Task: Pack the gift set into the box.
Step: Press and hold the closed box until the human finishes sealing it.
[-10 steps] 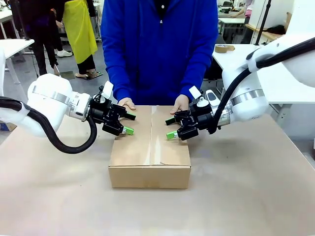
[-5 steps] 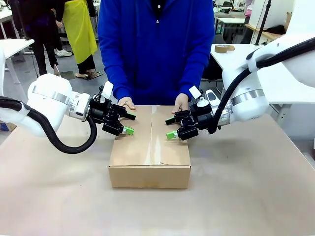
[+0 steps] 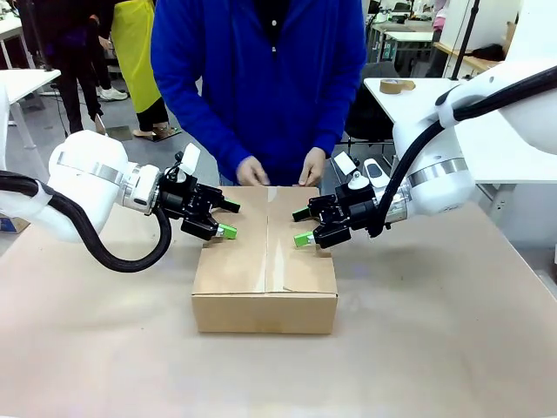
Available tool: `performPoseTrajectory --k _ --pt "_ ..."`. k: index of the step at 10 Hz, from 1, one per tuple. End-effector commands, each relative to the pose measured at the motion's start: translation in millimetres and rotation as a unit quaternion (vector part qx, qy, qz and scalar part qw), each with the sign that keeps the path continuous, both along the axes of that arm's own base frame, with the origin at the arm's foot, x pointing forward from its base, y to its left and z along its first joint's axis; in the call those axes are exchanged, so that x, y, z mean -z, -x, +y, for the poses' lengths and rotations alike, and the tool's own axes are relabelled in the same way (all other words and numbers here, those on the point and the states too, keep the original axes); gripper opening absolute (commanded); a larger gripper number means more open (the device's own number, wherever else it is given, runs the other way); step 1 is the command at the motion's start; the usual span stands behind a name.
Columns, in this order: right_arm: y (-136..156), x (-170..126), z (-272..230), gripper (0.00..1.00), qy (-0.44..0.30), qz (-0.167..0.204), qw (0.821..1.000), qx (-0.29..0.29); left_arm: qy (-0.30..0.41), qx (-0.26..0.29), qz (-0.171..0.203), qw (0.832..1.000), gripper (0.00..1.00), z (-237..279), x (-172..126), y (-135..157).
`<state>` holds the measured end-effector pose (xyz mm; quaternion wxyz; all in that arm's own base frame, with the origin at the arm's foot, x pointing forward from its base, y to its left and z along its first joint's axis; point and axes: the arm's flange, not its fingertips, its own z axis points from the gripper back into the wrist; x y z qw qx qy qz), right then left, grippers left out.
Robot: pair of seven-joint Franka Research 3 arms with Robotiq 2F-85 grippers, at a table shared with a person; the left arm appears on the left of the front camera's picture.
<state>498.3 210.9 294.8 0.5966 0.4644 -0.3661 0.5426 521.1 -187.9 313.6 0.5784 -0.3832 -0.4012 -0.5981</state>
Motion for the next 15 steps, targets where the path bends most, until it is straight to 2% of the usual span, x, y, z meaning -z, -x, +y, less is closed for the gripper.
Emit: performPoseTrajectory --k 1,15 --pt "0.3 1.7 0.6 1.0 0.008 -0.002 1.0 0.004 0.003 0.007 -0.003 1.0 1.0 -0.9 3.9 2.3" --pt "0.3 1.7 0.6 1.0 0.008 -0.002 1.0 0.004 0.003 0.007 -0.003 1.0 1.0 -0.9 3.9 2.3"
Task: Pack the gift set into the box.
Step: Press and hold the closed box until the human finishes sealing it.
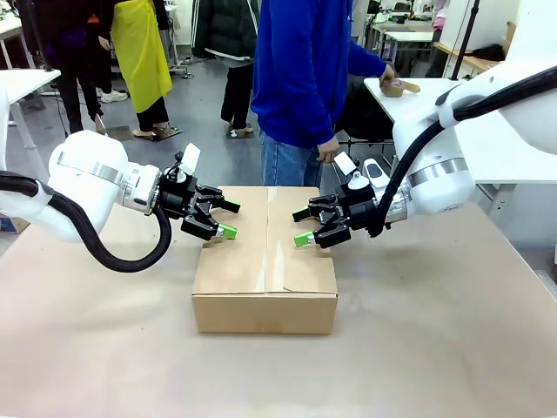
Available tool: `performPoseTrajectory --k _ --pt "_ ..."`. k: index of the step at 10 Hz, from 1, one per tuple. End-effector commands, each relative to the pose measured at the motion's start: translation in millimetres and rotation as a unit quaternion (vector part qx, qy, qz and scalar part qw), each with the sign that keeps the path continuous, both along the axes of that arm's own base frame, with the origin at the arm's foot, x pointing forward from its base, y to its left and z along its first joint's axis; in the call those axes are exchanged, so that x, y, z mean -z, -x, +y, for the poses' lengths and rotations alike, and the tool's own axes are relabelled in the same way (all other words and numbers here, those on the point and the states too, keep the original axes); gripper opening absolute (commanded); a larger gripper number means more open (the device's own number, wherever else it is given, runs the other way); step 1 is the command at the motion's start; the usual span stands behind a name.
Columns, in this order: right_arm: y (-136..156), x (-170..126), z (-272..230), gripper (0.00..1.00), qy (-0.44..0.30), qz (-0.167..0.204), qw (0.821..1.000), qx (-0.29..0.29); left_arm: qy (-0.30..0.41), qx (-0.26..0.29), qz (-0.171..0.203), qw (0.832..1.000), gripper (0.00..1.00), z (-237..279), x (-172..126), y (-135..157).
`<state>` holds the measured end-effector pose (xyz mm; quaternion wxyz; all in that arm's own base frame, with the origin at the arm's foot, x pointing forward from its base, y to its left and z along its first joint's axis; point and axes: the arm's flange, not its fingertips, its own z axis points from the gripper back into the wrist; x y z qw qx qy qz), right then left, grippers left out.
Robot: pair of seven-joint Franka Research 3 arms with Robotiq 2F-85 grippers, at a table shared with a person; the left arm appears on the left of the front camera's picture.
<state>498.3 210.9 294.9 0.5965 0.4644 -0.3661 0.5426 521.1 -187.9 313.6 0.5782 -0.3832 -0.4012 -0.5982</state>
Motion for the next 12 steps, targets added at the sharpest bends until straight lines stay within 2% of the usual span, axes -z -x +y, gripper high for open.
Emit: performPoseTrajectory --k 1,12 --pt "0.3 1.7 0.6 1.0 0.008 -0.002 1.0 0.004 0.003 0.007 -0.003 1.0 1.0 -0.9 3.9 2.3" --pt "0.3 1.7 0.6 1.0 0.008 -0.002 1.0 0.004 0.003 0.007 -0.003 1.0 1.0 -0.9 3.9 2.3"
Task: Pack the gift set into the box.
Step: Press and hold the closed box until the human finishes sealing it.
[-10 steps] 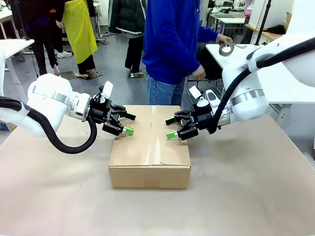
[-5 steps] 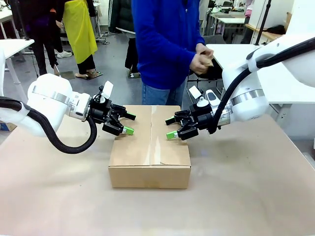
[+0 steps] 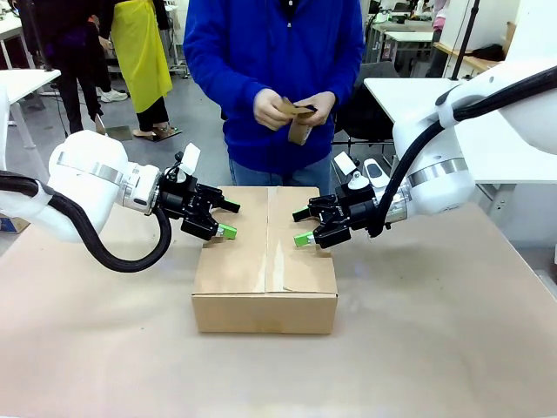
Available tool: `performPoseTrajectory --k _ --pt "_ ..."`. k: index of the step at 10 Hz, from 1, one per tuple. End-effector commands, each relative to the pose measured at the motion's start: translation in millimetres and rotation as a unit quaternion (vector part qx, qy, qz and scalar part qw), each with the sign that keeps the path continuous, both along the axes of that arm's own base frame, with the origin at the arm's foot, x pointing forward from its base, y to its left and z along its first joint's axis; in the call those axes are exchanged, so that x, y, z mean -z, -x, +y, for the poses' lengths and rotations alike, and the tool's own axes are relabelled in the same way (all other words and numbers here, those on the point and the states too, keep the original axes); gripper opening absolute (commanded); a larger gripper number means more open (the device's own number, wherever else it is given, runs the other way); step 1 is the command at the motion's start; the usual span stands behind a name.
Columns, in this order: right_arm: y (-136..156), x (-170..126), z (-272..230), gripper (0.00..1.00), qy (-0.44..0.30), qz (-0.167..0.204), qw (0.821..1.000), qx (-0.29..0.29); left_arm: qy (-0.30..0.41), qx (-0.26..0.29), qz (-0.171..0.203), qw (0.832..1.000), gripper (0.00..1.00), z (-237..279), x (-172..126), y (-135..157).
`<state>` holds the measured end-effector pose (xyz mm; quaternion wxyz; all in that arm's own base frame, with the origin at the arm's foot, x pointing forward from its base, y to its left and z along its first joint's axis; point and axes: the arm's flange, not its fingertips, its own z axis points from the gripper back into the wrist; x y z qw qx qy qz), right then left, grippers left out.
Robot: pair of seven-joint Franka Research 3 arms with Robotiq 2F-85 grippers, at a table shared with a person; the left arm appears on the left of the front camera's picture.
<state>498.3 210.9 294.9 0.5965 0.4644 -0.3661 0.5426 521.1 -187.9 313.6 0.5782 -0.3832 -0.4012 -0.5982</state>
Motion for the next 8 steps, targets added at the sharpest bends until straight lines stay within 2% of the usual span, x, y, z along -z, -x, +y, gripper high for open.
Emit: performPoseTrajectory --k 1,8 --pt "0.3 1.7 0.6 1.0 0.008 -0.002 1.0 0.004 0.003 0.007 -0.003 1.0 1.0 -0.9 3.9 2.3" --pt "0.3 1.7 0.6 1.0 0.008 -0.002 1.0 0.004 0.003 0.007 -0.003 1.0 1.0 -0.9 3.9 2.3"
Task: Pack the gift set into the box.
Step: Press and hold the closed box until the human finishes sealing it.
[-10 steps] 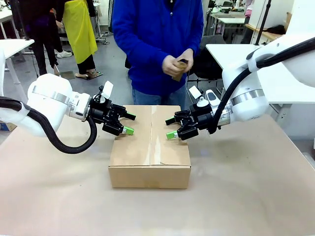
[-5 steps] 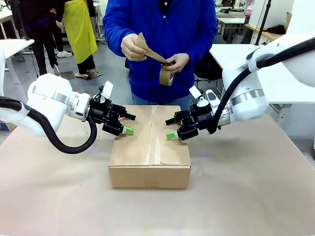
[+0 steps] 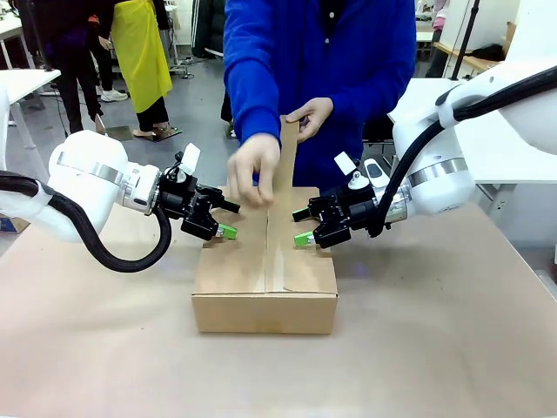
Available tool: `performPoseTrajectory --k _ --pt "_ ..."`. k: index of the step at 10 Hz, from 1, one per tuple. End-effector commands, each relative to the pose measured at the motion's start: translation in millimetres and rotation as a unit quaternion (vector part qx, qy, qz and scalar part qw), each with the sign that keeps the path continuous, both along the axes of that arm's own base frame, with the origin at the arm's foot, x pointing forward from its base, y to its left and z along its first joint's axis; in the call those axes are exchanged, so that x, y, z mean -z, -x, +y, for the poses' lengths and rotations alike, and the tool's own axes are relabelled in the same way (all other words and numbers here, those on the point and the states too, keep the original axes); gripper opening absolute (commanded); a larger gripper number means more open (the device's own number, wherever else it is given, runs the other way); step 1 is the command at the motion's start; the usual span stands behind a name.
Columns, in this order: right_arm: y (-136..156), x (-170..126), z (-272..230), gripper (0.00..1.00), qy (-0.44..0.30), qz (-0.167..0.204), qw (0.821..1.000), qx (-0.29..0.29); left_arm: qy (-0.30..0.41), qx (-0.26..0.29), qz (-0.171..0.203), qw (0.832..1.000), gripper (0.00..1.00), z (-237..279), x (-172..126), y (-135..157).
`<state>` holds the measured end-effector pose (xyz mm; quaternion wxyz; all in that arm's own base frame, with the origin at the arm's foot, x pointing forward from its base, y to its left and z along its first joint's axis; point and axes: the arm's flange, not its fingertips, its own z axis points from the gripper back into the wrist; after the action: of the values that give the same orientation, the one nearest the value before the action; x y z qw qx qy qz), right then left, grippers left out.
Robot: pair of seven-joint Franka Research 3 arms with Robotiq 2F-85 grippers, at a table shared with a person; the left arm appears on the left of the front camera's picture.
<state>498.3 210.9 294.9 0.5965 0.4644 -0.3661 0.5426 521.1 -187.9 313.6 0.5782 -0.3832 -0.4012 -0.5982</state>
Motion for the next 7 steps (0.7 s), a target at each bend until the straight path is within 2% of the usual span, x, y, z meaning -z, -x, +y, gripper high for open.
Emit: performPoseTrajectory --k 1,7 --pt "0.3 1.7 0.6 1.0 0.008 -0.002 1.0 0.004 0.003 0.007 -0.003 1.0 1.0 -0.9 3.9 2.3" --pt "0.3 1.7 0.6 1.0 0.008 -0.002 1.0 0.004 0.003 0.007 -0.003 1.0 1.0 -0.9 3.9 2.3"
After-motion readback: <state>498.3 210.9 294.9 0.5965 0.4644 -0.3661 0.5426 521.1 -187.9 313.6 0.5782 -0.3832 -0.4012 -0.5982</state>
